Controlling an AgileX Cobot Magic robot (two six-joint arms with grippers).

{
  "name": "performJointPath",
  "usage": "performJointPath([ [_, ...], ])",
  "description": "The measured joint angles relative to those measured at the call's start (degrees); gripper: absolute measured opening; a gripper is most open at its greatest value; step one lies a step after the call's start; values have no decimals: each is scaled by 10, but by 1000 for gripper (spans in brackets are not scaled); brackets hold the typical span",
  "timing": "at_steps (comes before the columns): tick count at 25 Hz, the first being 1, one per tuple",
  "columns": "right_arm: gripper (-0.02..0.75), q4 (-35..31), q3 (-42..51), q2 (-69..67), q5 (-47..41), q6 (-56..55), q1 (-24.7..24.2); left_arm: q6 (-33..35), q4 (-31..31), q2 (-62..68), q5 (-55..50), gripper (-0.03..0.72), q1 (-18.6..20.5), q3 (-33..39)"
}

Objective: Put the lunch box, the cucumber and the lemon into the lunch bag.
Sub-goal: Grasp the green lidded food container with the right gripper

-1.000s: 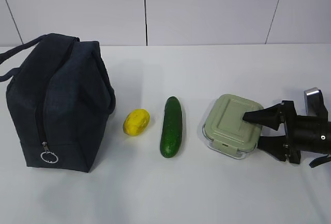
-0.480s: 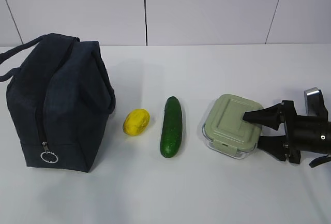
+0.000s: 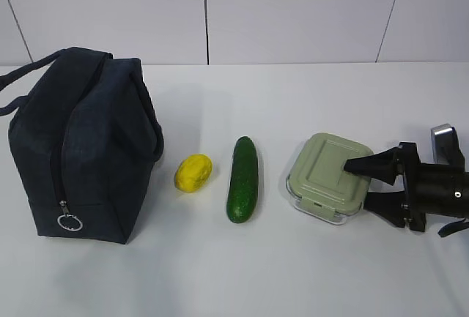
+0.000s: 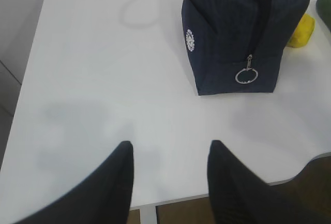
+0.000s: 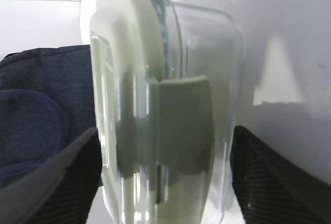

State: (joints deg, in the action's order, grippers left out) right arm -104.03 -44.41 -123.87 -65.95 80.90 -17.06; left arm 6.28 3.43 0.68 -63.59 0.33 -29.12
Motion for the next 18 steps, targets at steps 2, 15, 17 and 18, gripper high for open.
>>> performJointPath([
  [2,569,1,0,0,0,1,0,0,0,0,0,321,0,0],
  [15,535,2,0,0,-1,3,0,0,0,0,0,321,0,0],
  [17,503,2,0,0,-1,6,0,0,0,0,0,321,0,0],
  [18,491,2,0,0,-1,5,0,0,0,0,0,321,0,0],
])
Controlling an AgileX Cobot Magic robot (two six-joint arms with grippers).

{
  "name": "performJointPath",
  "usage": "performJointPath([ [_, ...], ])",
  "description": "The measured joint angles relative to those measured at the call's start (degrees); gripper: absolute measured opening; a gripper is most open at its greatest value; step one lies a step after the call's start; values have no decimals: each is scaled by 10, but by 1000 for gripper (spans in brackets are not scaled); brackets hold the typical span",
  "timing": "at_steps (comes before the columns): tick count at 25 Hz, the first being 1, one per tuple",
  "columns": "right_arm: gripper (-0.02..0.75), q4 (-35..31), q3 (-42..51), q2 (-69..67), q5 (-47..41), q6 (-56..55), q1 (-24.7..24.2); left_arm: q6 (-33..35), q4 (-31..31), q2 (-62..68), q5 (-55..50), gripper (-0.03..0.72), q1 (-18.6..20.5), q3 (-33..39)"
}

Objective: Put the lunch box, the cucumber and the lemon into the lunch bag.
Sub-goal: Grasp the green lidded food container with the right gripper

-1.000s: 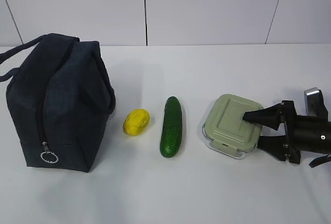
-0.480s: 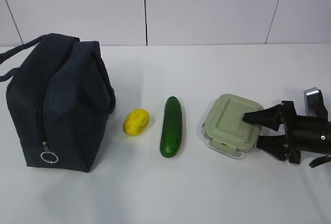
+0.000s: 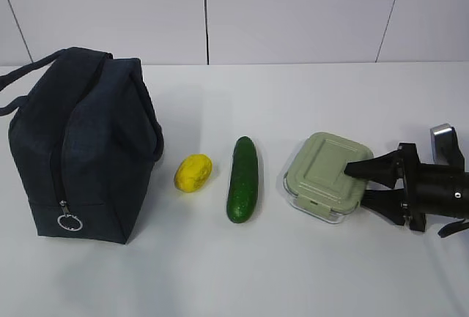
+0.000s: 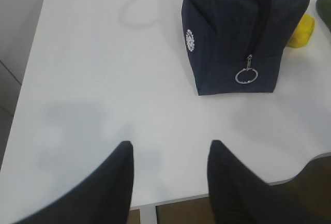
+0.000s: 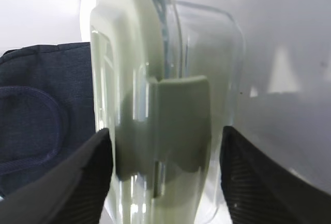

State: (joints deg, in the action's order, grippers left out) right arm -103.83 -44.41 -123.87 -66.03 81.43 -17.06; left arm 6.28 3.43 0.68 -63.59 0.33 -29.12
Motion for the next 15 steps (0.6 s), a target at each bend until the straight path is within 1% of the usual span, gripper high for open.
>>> performJointPath([
  [4,474,1,0,0,0,2,0,0,0,0,0,321,0,0],
  [15,470,-2,0,0,0,3,0,0,0,0,0,321,0,0],
])
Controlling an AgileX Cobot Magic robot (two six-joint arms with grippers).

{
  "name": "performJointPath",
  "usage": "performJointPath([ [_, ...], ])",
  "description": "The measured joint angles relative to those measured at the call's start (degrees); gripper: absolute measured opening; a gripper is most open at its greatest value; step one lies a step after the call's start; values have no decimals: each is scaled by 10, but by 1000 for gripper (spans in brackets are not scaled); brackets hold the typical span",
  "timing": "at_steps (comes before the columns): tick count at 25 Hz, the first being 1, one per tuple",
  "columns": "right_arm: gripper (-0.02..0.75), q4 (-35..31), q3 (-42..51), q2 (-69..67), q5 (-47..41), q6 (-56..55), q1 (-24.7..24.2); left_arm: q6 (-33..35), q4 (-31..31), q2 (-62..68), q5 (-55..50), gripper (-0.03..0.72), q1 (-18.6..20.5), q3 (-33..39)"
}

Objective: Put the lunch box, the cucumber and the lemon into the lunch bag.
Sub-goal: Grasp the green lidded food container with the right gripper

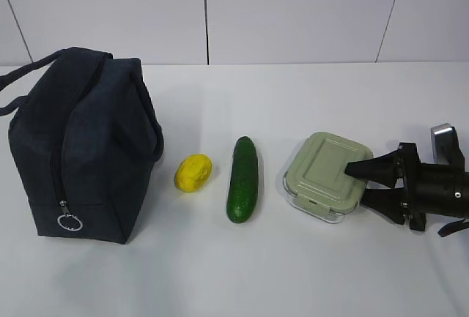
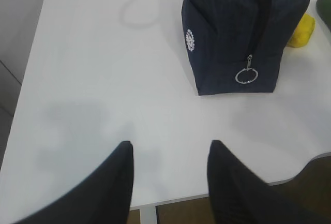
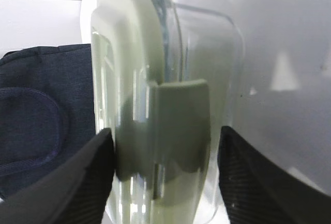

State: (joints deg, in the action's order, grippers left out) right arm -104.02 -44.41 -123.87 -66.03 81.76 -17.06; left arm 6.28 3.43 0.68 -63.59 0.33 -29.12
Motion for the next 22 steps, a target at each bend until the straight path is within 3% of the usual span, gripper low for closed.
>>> performJointPath([
  [22,442,-2,0,0,-1,6,0,0,0,0,0,321,0,0],
])
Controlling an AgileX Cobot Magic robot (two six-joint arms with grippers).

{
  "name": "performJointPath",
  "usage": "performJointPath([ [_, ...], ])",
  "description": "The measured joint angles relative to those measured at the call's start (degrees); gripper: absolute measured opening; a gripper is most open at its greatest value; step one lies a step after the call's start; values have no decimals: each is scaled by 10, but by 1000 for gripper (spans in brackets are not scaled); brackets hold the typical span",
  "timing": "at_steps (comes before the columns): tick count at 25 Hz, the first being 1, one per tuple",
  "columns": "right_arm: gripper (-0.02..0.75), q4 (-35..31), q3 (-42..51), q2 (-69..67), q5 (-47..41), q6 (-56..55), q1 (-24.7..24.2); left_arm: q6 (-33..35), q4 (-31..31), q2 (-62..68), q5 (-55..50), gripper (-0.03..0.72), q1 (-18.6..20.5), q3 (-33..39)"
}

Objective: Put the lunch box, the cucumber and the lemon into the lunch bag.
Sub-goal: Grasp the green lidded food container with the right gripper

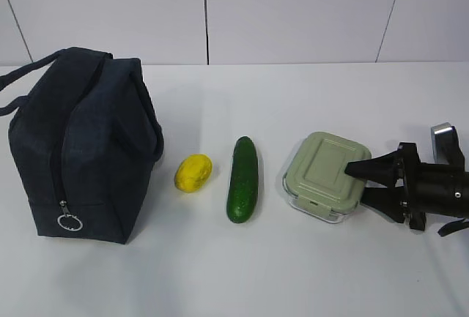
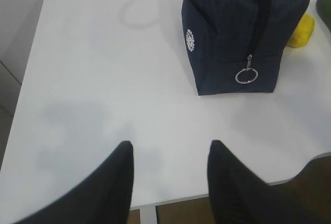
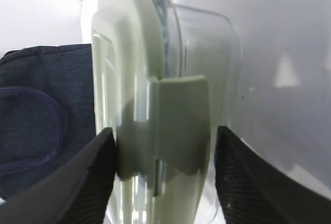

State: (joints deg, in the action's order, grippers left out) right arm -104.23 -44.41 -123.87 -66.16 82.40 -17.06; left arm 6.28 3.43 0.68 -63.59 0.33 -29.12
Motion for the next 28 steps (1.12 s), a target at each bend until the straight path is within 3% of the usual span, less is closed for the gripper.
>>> performJointPath([
  [28,400,16,0,0,-6,0,0,0,0,0,0,321,0,0],
])
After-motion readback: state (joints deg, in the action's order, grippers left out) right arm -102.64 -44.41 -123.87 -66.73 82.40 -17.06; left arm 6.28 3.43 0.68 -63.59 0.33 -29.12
